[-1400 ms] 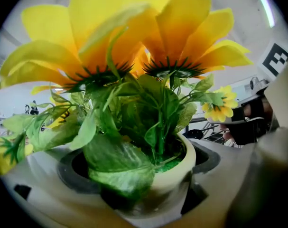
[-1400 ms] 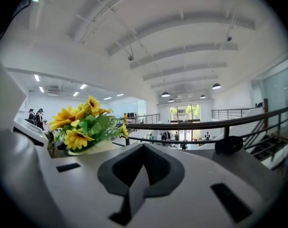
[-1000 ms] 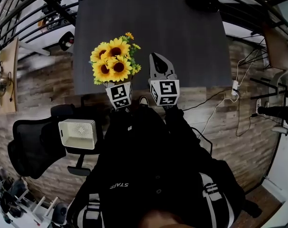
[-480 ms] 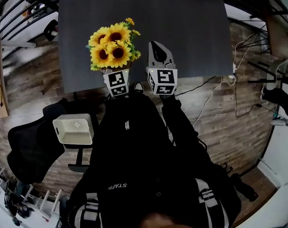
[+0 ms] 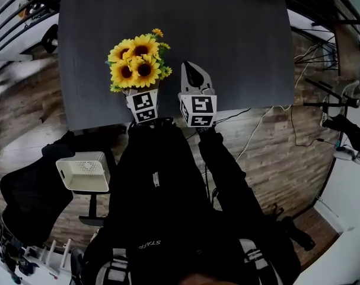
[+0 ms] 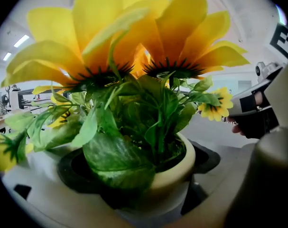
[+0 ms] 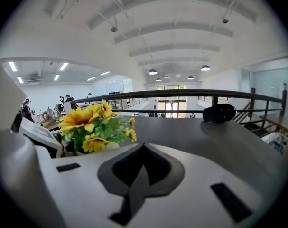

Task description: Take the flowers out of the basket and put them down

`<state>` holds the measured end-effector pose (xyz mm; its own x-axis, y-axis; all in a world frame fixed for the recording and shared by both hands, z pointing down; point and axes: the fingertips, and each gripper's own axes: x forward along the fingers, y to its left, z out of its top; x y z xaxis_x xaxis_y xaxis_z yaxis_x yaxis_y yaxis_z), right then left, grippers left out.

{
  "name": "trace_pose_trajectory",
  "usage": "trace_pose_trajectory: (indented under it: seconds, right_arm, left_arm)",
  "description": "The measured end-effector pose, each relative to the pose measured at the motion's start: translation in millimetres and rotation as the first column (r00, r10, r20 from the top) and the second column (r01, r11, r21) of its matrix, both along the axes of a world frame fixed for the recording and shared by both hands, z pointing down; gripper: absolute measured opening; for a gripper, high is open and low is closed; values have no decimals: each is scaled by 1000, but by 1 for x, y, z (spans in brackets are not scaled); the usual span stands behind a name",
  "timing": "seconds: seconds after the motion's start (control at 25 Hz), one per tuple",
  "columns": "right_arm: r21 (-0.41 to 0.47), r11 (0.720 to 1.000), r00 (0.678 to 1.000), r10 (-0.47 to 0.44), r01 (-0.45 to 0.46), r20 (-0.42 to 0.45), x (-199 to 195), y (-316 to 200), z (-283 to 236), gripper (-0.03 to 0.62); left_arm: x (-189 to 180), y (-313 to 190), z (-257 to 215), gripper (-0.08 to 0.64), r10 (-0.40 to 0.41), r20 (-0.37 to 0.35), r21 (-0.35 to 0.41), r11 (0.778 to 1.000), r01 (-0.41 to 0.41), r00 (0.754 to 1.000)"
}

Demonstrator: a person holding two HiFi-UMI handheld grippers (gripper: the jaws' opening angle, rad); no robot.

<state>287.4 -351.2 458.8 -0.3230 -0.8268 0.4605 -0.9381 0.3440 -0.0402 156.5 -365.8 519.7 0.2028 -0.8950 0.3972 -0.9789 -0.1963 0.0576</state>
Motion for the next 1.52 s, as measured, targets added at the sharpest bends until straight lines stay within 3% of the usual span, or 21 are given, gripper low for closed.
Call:
trace_pose_trajectory:
  seconds: [0.32,0.64,1.04,1.28,1.52]
  right_arm:
    - [-31,999,1000,-16,16,-1,-11,-3,40,12]
    - [-51,998,1000,-27,26,-5,-18,1,49,12]
    - [-47,998,999,-36,35,-10,-21,3,36,12]
    - [-44,998,999,-46,46,-11,-22,-2,32,12]
    - [-50,997,999,-54,53,-9,-27,1,35,12]
  left_arm:
    - [-10,0,49,525,-20,9,-50,999,20,1000]
    - [-10,-3,57,526,17,58,-52,999,-14,998]
    - [-8,9,55,526,49,58,-112,993,-42,997]
    - [-5,5,46,577,50,29,-76,996,-47,998]
    - [-11,21,55,581,35,41,-106,994,-30,999]
